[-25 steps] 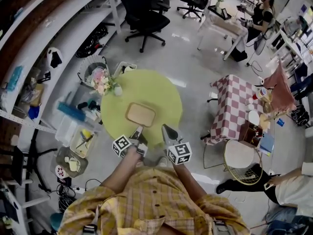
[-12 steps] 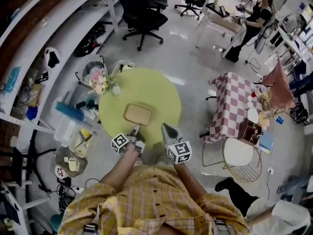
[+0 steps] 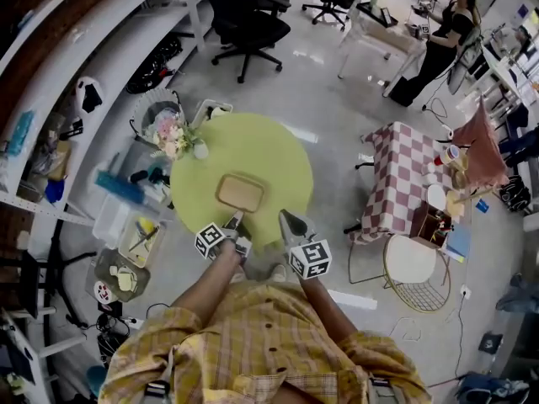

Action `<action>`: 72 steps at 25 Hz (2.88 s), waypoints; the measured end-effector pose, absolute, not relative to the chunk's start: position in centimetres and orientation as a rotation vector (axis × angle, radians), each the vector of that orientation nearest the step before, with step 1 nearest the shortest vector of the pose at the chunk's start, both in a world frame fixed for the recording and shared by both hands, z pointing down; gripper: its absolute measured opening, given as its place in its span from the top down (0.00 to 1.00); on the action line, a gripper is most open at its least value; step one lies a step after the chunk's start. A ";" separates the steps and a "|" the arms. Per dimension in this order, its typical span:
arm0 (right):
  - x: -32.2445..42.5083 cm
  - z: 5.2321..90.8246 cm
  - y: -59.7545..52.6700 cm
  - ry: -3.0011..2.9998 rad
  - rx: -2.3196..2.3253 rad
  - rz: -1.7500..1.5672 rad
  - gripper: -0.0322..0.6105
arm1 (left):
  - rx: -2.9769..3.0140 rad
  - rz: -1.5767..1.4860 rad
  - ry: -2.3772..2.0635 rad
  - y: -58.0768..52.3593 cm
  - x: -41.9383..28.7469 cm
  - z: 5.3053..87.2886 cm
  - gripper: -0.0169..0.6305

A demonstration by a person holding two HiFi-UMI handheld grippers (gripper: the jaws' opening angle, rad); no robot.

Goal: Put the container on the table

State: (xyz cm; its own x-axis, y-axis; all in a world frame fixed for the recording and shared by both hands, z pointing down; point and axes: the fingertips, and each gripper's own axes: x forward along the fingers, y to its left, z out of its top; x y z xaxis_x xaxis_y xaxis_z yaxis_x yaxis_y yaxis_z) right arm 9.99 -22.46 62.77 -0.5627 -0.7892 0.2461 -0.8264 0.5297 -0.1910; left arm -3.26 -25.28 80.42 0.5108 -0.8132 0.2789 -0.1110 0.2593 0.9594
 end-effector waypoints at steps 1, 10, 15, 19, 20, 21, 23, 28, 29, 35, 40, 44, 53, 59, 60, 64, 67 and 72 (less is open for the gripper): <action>9.9 62.7 -22.5 -2.633 1.399 0.435 0.95 | 1.238 -0.579 -0.952 -25.3 -3.4 80.7 0.95; 9.4 62.7 -22.6 -2.637 1.374 0.430 0.95 | 1.231 -0.591 -0.947 -26.5 -3.3 81.6 0.95; 8.8 62.7 -22.5 -2.636 1.355 0.415 0.95 | 1.214 -0.584 -0.964 -27.0 -3.3 82.4 0.95; 8.7 62.7 -22.8 -2.634 1.356 0.412 0.95 | 1.208 -0.569 -0.970 -27.6 -3.5 83.2 0.95; 8.7 62.7 -22.9 -2.633 1.357 0.413 0.95 | 1.206 -0.565 -0.970 -27.6 -3.6 83.5 0.95; 8.7 62.8 -22.8 -2.632 1.358 0.415 0.95 | 1.202 -0.561 -0.971 -27.6 -3.6 83.7 0.95; 8.7 62.9 -22.8 -2.630 1.355 0.418 0.95 | 1.190 -0.559 -0.975 -27.6 -3.7 84.1 0.95; 8.3 63.1 -22.8 -2.631 1.340 0.420 0.95 | 1.182 -0.535 -0.959 -27.8 -3.3 84.8 0.95; 8.1 63.1 -22.8 -2.631 1.335 0.420 0.95 | 1.183 -0.530 -0.958 -27.8 -3.2 84.9 0.95; 7.7 63.3 -22.7 -2.632 1.318 0.419 0.95 | 1.162 -0.526 -0.976 -27.8 -3.7 85.7 0.95; 7.6 63.2 -22.7 -2.628 1.318 0.419 0.95 | 1.160 -0.528 -0.965 -27.8 -3.6 86.0 0.95; 7.5 63.4 -22.7 -2.624 1.319 0.427 0.95 | 1.149 -0.516 -0.952 -27.8 -3.3 86.5 0.95; 7.8 63.7 -22.5 -2.617 1.320 0.449 0.95 | 1.152 -0.554 -0.909 -27.8 -2.5 86.5 0.94; 7.8 63.8 -22.4 -2.618 1.326 0.458 0.95 | 1.157 -0.536 -0.906 -27.4 -2.4 86.9 0.85; 7.8 63.8 -22.4 -2.618 1.324 0.457 0.95 | 1.158 -0.531 -0.906 -27.3 -2.4 87.0 0.83; 7.8 63.8 -22.3 -2.617 1.322 0.457 0.95 | 1.150 -0.512 -0.920 -26.7 -2.6 87.1 0.79; 7.8 63.7 -22.2 -2.619 1.327 0.455 0.95 | 1.147 -0.536 -0.921 -26.1 -3.1 86.7 0.79; 7.8 63.4 -22.0 -2.622 1.327 0.456 0.95 | 1.162 -0.584 -0.904 -25.4 -3.4 84.9 0.79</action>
State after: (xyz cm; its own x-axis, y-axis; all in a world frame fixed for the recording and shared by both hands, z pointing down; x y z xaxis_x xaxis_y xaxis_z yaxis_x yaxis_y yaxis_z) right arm 7.79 -22.04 63.36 -0.5907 -0.7556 0.2830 -0.8068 0.5581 -0.1937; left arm -3.40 -25.43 84.89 0.5320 -0.7932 0.2964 -0.0553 0.3168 0.9469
